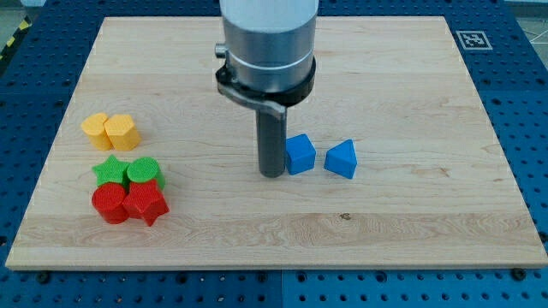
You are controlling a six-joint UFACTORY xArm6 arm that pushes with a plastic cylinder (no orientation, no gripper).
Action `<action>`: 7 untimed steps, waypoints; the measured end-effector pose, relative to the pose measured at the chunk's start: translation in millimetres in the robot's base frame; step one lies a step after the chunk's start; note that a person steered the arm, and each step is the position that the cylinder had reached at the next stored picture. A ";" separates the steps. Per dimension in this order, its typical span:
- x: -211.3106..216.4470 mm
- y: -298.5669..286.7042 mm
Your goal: Move the blue triangle along with the blue cube towards the center
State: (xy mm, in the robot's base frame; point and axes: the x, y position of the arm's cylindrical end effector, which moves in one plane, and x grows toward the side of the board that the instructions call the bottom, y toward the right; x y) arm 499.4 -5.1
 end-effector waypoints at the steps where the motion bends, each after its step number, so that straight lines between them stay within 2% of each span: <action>1: -20.7 0.5; 3: -66.0 8.3; 4: -87.9 46.2; 5: -73.9 97.8; 6: -42.0 137.7; 7: -6.4 141.7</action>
State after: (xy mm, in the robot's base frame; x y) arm 493.0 136.6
